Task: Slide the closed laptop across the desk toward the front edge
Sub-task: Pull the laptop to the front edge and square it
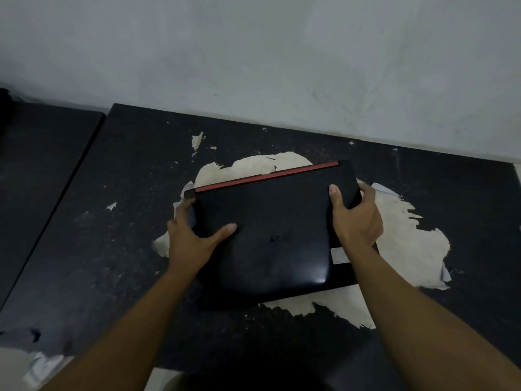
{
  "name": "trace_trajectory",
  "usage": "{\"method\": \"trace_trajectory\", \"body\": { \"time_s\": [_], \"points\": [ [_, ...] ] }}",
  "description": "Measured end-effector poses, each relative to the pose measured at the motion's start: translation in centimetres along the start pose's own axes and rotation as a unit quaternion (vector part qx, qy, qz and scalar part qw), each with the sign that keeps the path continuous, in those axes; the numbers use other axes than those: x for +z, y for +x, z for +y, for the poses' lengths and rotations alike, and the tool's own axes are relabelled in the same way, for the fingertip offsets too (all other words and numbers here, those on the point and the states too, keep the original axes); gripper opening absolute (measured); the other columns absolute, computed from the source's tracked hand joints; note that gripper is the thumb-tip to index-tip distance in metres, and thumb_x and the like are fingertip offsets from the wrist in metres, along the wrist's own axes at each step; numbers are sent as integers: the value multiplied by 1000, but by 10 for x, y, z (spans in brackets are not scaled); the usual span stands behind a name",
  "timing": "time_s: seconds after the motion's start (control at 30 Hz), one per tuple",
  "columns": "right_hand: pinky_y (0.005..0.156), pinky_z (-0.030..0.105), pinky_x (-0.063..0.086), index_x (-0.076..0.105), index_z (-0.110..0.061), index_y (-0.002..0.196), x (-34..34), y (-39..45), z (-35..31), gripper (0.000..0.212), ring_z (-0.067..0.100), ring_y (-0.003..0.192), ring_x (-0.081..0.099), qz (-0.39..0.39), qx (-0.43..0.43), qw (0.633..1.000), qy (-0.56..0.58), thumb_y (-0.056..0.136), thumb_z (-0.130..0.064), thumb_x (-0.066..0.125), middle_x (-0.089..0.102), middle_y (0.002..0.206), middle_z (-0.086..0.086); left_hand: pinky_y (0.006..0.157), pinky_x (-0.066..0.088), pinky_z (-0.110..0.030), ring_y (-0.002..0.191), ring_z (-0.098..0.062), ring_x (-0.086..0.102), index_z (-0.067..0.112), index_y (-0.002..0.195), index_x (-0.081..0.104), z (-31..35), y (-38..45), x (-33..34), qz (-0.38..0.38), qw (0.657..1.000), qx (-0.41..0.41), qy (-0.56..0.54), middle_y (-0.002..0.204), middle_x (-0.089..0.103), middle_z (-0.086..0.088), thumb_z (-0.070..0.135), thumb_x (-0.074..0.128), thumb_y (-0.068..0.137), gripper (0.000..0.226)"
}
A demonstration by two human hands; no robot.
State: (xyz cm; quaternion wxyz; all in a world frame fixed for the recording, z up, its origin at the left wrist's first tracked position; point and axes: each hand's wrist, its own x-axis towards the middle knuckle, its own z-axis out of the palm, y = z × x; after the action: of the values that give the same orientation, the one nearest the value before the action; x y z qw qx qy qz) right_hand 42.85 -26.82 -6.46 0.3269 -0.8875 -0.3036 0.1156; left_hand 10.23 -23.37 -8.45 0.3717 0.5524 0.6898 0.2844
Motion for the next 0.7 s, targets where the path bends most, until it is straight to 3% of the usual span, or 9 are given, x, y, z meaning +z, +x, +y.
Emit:
{"method": "trace_trajectory", "body": {
  "time_s": [0.1,0.17,0.23,0.3,0.43,0.6,0.7],
  "points": [
    [93,47,48,33,-45,153,-9,-5,10,69,34,111,62,-73,-70,993,-55,93,-75,49,64,123,9,97,40,-27,110,-8,50,51,144,44,-15,-9,-2,-13,999,34,4,133,38,-3,71,89,51,106],
    [88,46,50,18,-57,156,-16,-8,19,67,34,96,61,-131,-121,977,-114,96,-75,41,58,110,13,100,39,-24,107,0,49,53,147,47,-24,-12,-4,-18,999,42,13,130,35,0,73,84,54,102],
    [80,41,51,10,-64,155,-23,-11,25,64,28,80,57,-170,-164,961,-143,97,-77,34,49,100,8,109,39,-30,122,-14,47,55,147,46,-28,-9,-8,-29,997,57,37,133,33,-1,74,80,58,97],
    [76,37,49,5,-67,154,-25,-13,27,65,25,77,54,-191,-171,954,-156,96,-79,31,46,99,6,114,36,-38,134,-26,41,55,147,45,-29,-2,-12,-45,996,63,49,137,32,-4,75,79,59,96],
    [86,41,49,7,-66,154,-17,-17,25,67,24,85,52,-203,-127,958,-161,94,-83,29,47,102,7,114,34,-31,129,-19,40,45,146,52,-21,17,-16,-35,995,75,46,135,32,-2,72,82,57,97],
    [100,45,44,16,-59,157,-7,-13,6,69,38,117,56,-192,-104,966,-141,94,-81,32,56,122,22,93,22,4,116,-5,37,30,143,62,-4,47,-27,-21,995,89,39,129,32,2,71,83,53,101],
    [105,47,42,20,-54,159,-3,-10,-9,69,39,122,54,-188,-95,968,-138,95,-79,32,60,123,23,96,26,-4,114,-3,37,27,140,65,8,62,-35,-17,994,97,46,127,36,3,72,85,53,100]
  ]
}}
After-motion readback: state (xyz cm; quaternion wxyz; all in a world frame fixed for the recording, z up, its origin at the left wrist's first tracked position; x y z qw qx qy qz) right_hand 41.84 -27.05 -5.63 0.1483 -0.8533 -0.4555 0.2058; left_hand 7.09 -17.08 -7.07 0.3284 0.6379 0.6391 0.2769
